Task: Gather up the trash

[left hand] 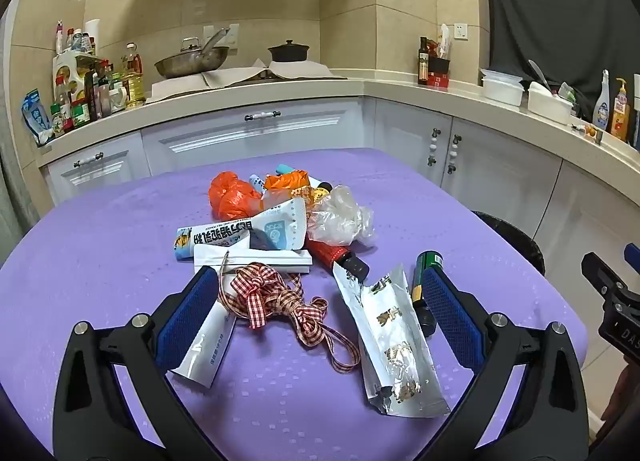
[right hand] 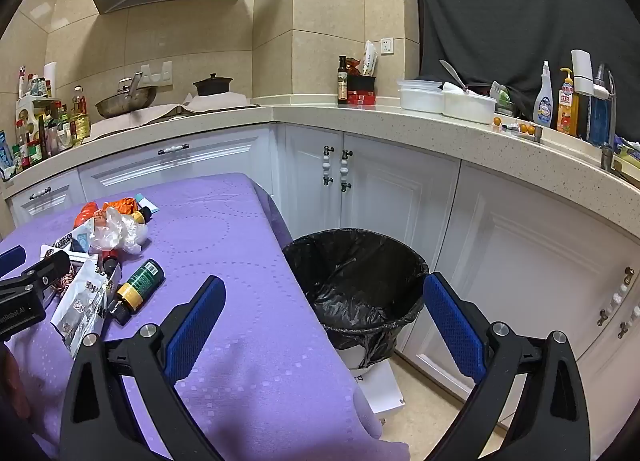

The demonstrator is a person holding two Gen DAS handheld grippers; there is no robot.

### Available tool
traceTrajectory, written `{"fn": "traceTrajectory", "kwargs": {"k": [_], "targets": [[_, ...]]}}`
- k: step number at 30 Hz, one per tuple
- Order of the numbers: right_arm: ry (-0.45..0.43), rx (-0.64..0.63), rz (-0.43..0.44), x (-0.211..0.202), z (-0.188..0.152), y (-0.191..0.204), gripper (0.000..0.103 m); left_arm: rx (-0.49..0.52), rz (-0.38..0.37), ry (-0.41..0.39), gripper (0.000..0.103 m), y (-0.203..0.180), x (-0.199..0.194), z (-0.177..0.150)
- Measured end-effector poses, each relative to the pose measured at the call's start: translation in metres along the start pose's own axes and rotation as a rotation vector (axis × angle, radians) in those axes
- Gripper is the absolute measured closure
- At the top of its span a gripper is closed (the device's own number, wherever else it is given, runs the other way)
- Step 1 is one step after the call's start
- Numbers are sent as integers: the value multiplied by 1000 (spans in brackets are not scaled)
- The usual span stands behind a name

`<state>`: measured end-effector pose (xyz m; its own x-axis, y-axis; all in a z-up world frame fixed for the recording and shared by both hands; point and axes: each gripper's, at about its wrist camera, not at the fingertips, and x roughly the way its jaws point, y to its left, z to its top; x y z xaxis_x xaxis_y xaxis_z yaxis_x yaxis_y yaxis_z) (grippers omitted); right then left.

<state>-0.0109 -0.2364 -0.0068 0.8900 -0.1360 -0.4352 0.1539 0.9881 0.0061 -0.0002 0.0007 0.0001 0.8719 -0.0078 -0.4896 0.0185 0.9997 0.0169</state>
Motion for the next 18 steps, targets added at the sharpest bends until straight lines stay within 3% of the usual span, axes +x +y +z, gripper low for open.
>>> {"fn": "traceTrajectory", "kwargs": {"k": [18], "targets": [[1, -3, -2, -1, 1, 1, 6, 3, 2, 2, 4, -1, -1, 0]]}}
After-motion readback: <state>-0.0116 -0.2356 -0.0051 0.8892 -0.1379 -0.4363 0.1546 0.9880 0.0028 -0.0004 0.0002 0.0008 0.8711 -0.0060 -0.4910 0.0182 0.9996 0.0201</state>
